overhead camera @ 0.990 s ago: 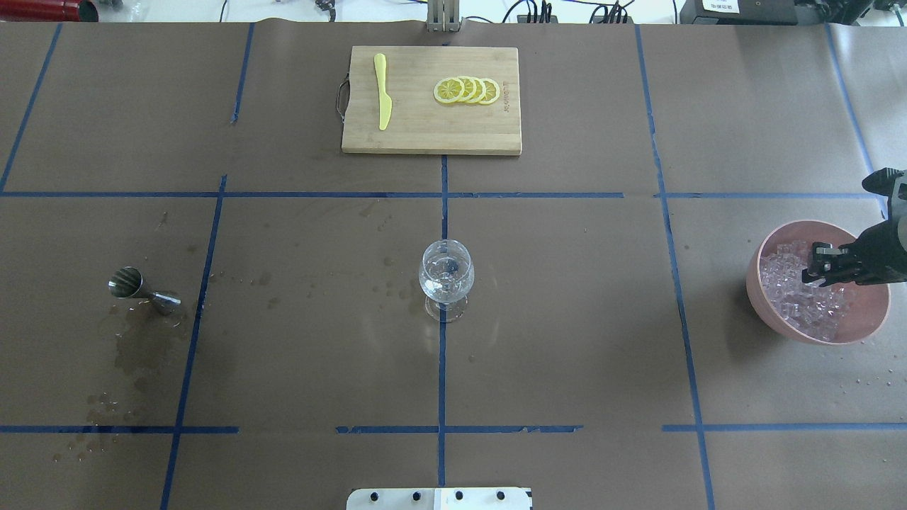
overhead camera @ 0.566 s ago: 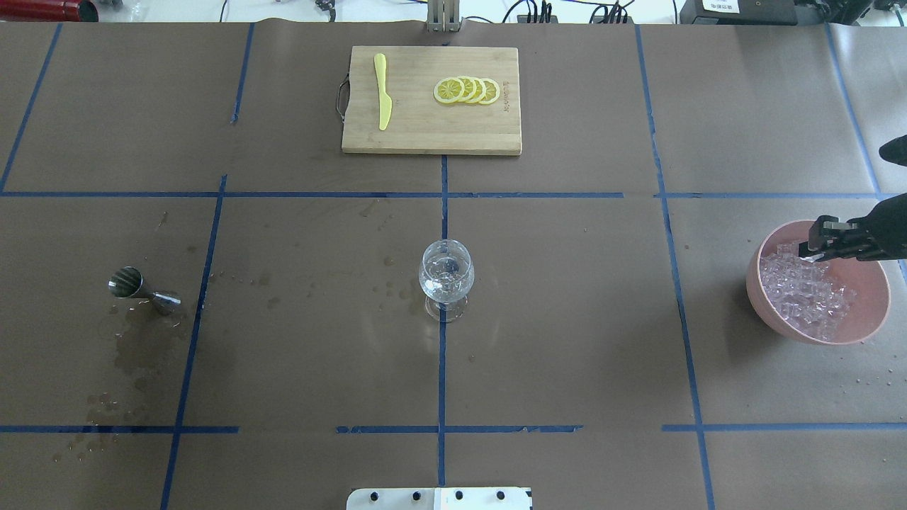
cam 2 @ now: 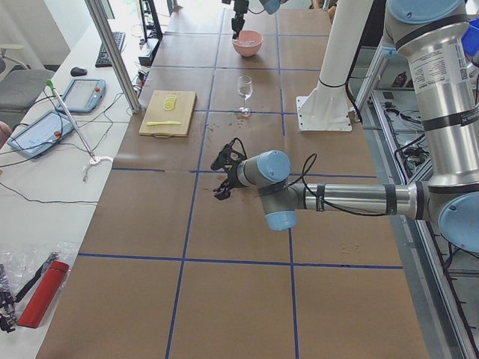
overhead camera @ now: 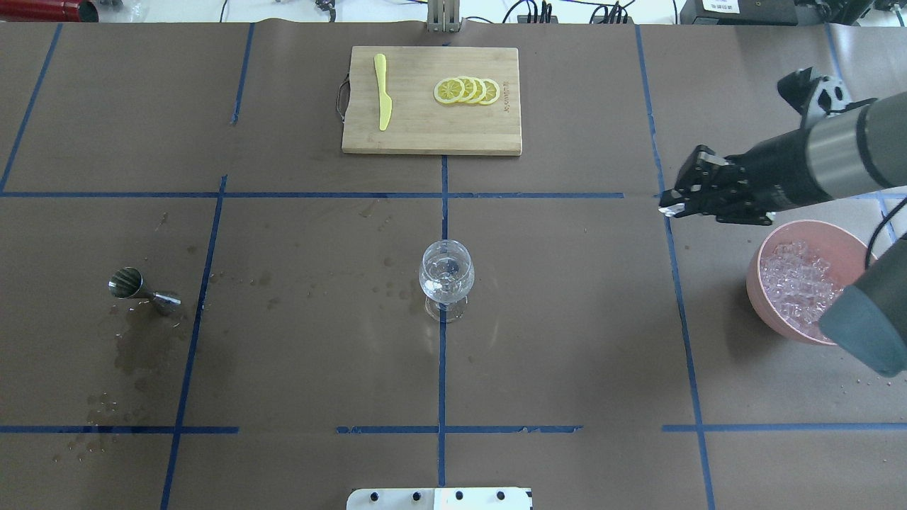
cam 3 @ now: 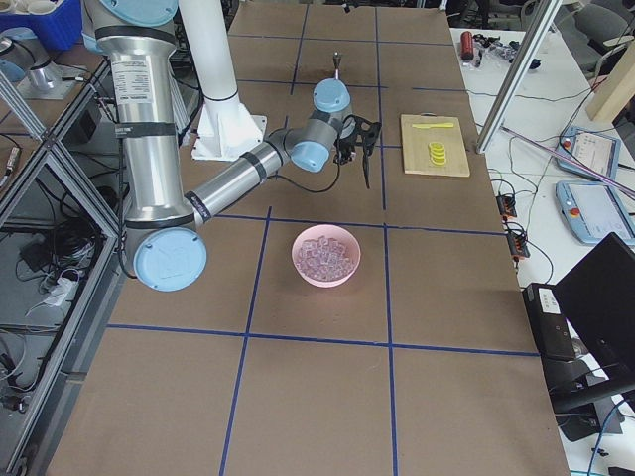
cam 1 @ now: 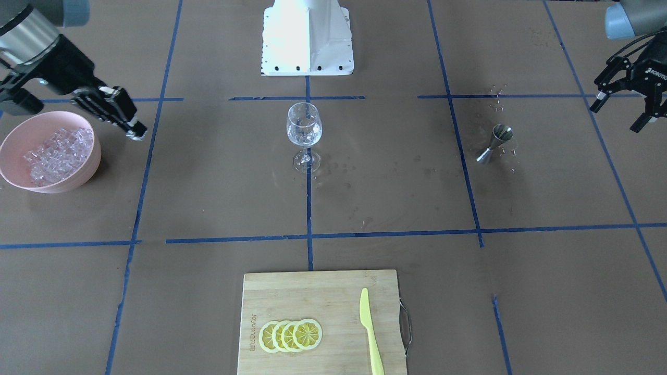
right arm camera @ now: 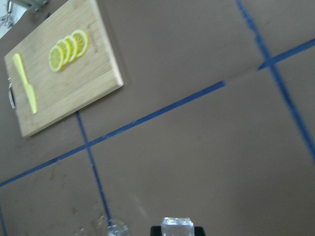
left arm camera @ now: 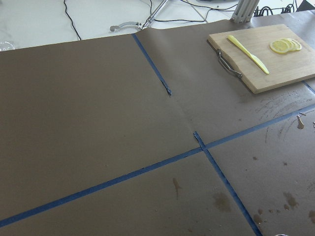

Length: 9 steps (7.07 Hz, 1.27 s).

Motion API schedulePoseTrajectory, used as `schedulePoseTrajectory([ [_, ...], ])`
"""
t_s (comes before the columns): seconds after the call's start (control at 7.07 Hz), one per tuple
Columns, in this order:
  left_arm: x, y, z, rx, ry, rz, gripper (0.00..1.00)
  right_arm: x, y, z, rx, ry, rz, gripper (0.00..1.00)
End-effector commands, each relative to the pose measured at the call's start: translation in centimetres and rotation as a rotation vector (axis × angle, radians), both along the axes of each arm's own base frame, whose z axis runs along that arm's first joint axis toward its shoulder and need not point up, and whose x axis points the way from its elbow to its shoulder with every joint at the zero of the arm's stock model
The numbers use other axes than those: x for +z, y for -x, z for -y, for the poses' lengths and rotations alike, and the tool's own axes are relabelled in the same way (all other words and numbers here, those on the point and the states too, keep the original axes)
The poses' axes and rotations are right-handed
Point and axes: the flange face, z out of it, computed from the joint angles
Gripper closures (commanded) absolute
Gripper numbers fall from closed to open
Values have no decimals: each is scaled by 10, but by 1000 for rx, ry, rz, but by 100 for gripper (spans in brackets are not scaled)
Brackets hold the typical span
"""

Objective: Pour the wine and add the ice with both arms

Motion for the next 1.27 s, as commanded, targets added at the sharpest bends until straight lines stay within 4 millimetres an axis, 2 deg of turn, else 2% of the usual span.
schedulePoseTrajectory([
  [0.0,2,1,0,-11,-2,2,0,-92,78,-27,-26,60,130,100],
  [0.28,4,0,0,-9,1,5,0,-154,148,-49,31,59,86,100],
  [0.42,4,0,0,-8,1,4,0,-162,166,-57,55,44,71,100],
  [0.57,4,1,0,-9,0,4,0,-164,166,-57,57,43,74,100],
  [0.71,3,1,0,-10,-1,2,0,-163,169,-57,66,60,72,88],
  [0.85,3,1,0,-10,-1,2,0,-162,171,-56,95,115,84,16],
  [0.99,3,1,0,-10,-1,2,0,-164,175,-58,107,113,82,0],
  [1.13,4,1,0,-11,-1,4,0,-163,176,-59,110,112,79,0],
])
